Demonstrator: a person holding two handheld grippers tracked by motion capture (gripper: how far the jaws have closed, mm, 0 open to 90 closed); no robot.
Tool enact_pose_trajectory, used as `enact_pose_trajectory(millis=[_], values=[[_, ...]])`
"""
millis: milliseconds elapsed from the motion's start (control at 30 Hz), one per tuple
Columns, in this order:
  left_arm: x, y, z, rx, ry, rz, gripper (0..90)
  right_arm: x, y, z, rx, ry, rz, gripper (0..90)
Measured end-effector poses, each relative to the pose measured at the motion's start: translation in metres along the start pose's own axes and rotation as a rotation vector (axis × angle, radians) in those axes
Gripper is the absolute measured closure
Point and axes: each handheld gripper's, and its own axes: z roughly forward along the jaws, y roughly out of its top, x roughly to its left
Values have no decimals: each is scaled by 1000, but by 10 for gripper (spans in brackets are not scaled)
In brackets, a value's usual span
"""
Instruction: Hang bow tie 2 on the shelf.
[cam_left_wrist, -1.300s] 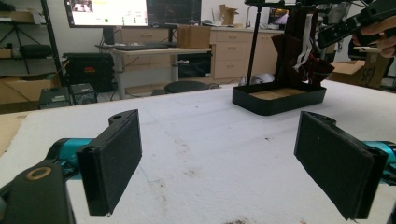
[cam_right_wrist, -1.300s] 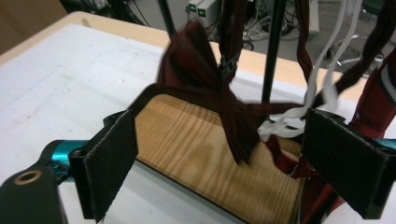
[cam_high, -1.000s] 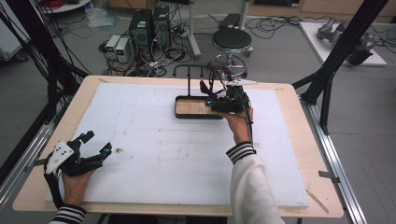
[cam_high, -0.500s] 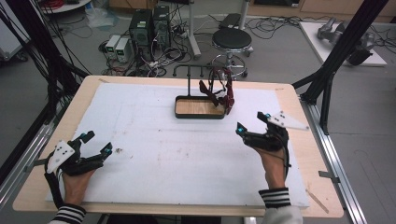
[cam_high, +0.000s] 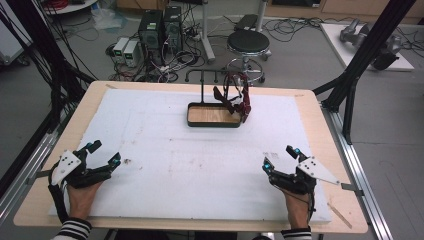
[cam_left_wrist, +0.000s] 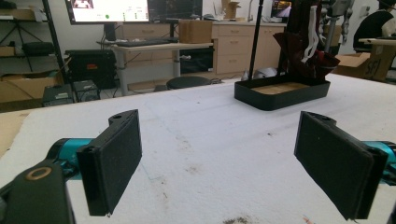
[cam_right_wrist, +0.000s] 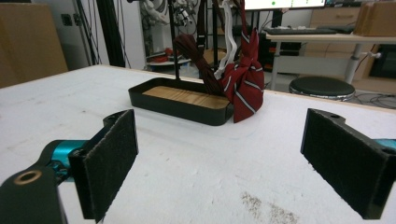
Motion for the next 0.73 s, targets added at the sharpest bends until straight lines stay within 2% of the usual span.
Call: enact_pose_trajectory(millis=[133,300,400,533,733], values=[[0,0,0,1,-1,6,154,4,-14,3,-26,-26,-25,101],[0,0,0,1,0,2,154,1,-28,9,-36,-46,1,102],[0,0,0,1,0,0,154,2,-28,11,-39,-59,-15,102],[0,0,0,1,1,-4,154,3,-29,11,-32,-54,-26,102],[0,-1,-2,-16,-2,-5,153,3,-29,11,-29,-51,-27,102]])
